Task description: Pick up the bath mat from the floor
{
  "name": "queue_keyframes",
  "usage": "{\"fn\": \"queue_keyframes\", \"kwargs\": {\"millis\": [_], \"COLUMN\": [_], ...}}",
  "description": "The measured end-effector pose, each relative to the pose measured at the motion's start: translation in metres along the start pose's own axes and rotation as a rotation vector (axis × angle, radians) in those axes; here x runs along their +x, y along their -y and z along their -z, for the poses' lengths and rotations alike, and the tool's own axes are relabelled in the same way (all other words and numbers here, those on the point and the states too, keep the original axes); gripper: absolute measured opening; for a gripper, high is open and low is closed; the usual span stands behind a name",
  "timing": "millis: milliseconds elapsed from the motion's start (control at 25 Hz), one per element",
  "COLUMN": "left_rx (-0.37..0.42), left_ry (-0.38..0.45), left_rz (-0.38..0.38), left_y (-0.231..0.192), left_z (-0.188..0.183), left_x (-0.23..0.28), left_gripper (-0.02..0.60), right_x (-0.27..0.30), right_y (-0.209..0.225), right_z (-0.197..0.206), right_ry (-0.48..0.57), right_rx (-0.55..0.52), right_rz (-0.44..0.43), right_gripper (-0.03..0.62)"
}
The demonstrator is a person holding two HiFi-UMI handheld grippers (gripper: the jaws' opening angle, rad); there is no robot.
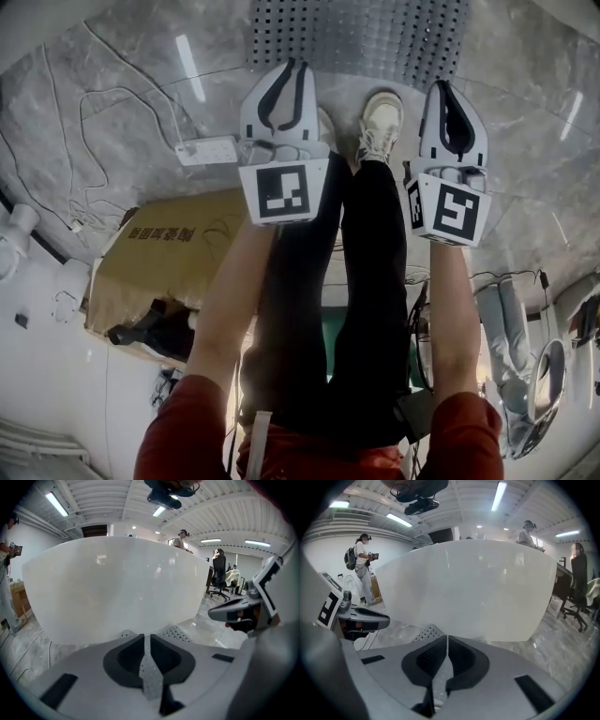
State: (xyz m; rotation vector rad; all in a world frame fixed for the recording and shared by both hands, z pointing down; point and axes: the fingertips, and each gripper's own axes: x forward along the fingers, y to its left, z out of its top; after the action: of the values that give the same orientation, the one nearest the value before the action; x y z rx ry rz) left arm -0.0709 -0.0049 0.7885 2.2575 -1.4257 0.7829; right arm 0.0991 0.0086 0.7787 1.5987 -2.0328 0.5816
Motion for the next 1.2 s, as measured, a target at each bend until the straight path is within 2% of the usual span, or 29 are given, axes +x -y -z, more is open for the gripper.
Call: {"fn": "queue_keyframes", "kwargs": {"millis": [240,400,480,560,800,920,1000,1200], "left_rx": [0.023,-0.031,-0.058,-0.069,-0.097,-0.058,-0.036,-0.066], "left_ry": [-0.072,-0.163,-0.212,-0.254,-0.368,-0.410,-0.430,-0.449], "left_rz": [-0.010,-0.031,-0.042,-0.045,-0.035,-0.020,-0.029,-0.083], "left_y": [-0.014,-0.027,-0.031,-0.034,-0.045,-0.045,-0.051,-0.079], "left_z": [0.053,0.095,0.117,0.135,0.179,0.197,0.207,0.219], "left_x": [0.035,0.056,0.066,0.076,0.103,0.117,0.126,0.149], "left_gripper": [0.018,0.020,0.048,0.123,0.235,0.301,0.331,0.367], "right_x": [0.032,0.051,0.061,0.073,0.108,0.123,0.133,0.159], "right_y": [0.019,0.032,0.040,0.046,0.065,0.081,0.089,0.106], "right_z": [0.053,0.086,0.105,0.125,0.178,0.193,0.203,0.224], "right_ry": [-0.088,-0.143,-0.181,-0.228,-0.365,-0.408,-0.438,-0.499], "right_rx": [0.005,0.023,0.032,0.042,0.083,0.082,0.073,0.063], "right_rz": [0.032,0.051,0.061,0.068,0.061,0.069,0.068,0.064], "right_gripper": [0.014,0.015,0.025,0.081,0.227,0.341,0.373,0.405]}}
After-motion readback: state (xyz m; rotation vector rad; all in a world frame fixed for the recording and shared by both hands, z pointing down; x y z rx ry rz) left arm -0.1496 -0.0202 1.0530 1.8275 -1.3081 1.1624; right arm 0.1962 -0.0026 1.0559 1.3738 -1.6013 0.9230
